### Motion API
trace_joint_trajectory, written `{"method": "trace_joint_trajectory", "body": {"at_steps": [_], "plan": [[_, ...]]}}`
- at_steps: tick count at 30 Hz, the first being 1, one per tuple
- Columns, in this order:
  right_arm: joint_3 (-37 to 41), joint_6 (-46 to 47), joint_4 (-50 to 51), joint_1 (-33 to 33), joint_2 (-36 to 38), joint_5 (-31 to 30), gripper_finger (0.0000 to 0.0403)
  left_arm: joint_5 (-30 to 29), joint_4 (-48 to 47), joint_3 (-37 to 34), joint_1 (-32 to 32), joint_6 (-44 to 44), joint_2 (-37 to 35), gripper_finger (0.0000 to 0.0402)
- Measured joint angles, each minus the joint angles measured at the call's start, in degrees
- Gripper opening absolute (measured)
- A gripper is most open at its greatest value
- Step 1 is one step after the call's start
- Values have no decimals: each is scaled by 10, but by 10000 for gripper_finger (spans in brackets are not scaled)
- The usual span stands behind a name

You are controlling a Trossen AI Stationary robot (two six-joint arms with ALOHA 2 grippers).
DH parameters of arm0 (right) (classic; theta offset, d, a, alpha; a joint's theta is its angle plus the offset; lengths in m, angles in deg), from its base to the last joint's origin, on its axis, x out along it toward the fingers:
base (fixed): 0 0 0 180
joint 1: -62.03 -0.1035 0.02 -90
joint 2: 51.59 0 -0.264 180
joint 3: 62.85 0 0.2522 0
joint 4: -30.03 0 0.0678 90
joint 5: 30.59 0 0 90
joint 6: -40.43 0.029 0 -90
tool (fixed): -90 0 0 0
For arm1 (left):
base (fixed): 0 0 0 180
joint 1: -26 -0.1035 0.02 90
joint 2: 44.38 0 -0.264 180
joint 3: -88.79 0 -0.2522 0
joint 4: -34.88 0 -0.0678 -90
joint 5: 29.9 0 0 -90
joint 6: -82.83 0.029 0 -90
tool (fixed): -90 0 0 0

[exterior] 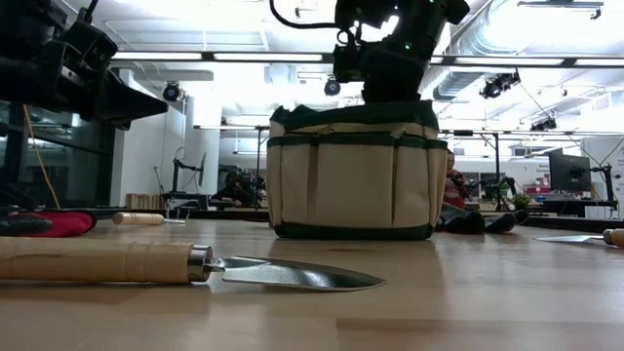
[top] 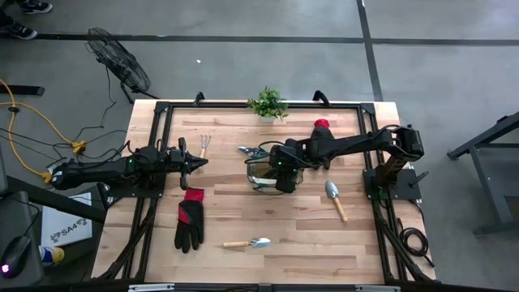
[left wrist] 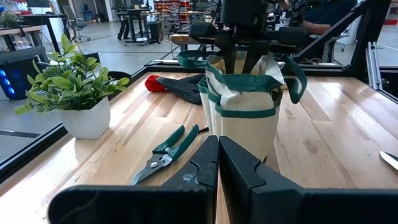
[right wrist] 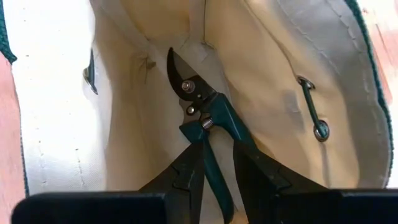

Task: Pick & Place Garden tools in Gardening bag
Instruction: Put the brown trowel into the gardening bag

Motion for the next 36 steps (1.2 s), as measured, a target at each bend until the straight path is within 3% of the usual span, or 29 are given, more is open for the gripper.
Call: {"method": "trace_joint_trajectory", "body": {"at_steps": [18, 27, 36], "plan": [[0, 24, -9, 0, 56, -13, 78, 0, 0, 0, 0, 0, 0, 10], [0, 160, 11, 0, 110, -27, 78, 0, 0, 0, 0, 0, 0, 10], [0, 262, 111, 0, 132, -34, 82, 0, 0, 0, 0, 0, 0, 10]]}}
